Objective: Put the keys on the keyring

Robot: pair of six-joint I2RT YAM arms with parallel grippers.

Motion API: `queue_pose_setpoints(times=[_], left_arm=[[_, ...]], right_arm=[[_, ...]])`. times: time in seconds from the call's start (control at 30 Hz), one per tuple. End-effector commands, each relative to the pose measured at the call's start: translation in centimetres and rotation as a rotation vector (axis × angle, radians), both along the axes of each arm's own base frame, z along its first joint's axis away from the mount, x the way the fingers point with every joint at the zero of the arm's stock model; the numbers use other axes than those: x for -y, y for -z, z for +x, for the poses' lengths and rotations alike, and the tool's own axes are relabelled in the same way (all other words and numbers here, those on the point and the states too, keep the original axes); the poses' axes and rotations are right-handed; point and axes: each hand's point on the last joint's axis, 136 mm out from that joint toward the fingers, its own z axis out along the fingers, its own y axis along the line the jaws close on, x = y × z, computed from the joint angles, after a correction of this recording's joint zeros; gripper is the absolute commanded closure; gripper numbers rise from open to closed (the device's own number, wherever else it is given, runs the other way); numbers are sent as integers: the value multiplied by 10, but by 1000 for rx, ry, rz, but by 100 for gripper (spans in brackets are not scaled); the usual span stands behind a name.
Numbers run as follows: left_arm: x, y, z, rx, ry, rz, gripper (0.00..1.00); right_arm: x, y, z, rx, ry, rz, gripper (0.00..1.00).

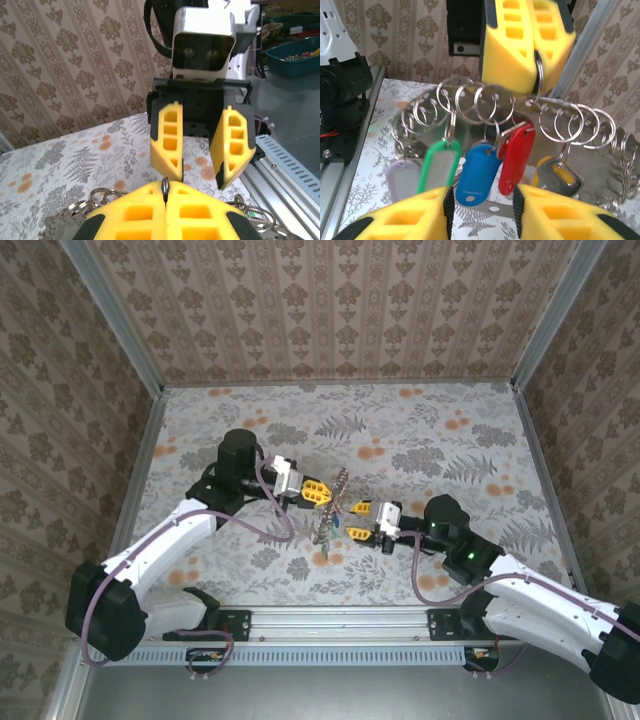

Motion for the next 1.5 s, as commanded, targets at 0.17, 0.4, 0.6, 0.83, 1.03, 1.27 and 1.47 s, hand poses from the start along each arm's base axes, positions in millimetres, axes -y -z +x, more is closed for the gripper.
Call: queue_pose_setpoints(times=[0.17,0.4,0.6,0.83,1.03,1.27,1.47], left_arm=[[-3,-19,-7,28,58,-41,100],[-4,-18,-7,28,50,-39,100],[-4,-17,-9,24,56,-38,100],[-4,-16,-9,24,53,-38,100],[-4,-16,-9,22,53,-37,100],[-3,-16,-9,22,55,-37,100],[-2,-16,-9,22,54,-37,100]], right_arm=[[-8,-6,25,1,71,37,69],[-17,-13,14,-34,-14,96,67],[-15,-14,16,-25,13,100,66],[-21,-20,23,-18,25,115,71],[-23,-21,26,-19,38,132,71],[-22,-27,33,2,76,150,72],[-26,-24,34,-8,66,146,72]])
